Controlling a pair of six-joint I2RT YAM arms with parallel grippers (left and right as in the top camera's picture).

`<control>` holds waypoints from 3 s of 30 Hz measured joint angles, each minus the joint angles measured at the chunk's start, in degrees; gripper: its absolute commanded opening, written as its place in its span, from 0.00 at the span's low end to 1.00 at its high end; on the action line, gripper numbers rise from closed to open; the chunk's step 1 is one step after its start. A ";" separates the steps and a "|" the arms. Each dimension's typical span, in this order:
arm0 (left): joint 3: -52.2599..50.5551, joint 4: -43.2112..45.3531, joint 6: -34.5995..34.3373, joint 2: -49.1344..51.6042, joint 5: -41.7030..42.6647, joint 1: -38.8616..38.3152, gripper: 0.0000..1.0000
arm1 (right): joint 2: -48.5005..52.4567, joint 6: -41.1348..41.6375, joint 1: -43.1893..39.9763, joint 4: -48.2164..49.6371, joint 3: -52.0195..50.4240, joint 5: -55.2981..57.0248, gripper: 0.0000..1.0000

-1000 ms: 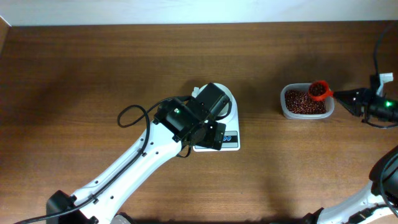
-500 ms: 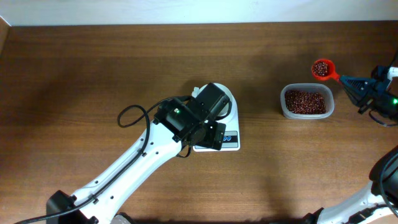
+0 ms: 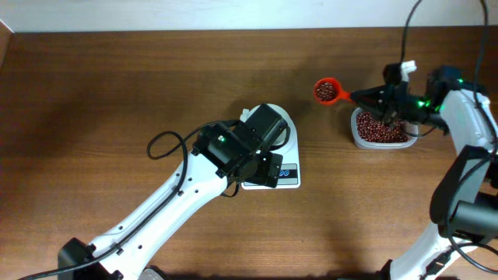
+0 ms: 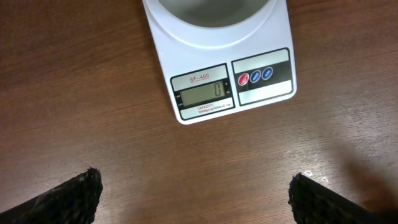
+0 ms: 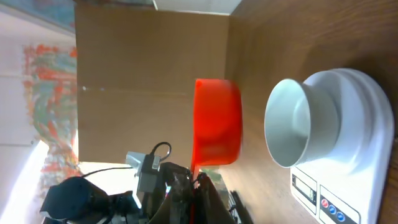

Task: Scoop item into bowl and weigh 50g on scale
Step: 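Carry the scoop over the white bowl on the scale, then tip the scoop to pour beans into the bowl, then return the right gripper and dip the scoop into the bean tub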

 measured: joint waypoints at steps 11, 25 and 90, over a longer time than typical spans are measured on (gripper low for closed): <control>0.00 0.00 0.00 0.00 0.02 0.00 0.99 | 0.07 10.71 13.70 14.36 -0.33 12.15 0.04; 0.00 0.02 0.00 0.00 0.00 0.00 0.99 | -1.36 16.65 24.28 11.58 4.57 38.75 0.04; -0.04 0.00 0.00 0.00 0.04 0.00 0.99 | -5.49 12.04 6.91 3.48 1.84 83.78 0.04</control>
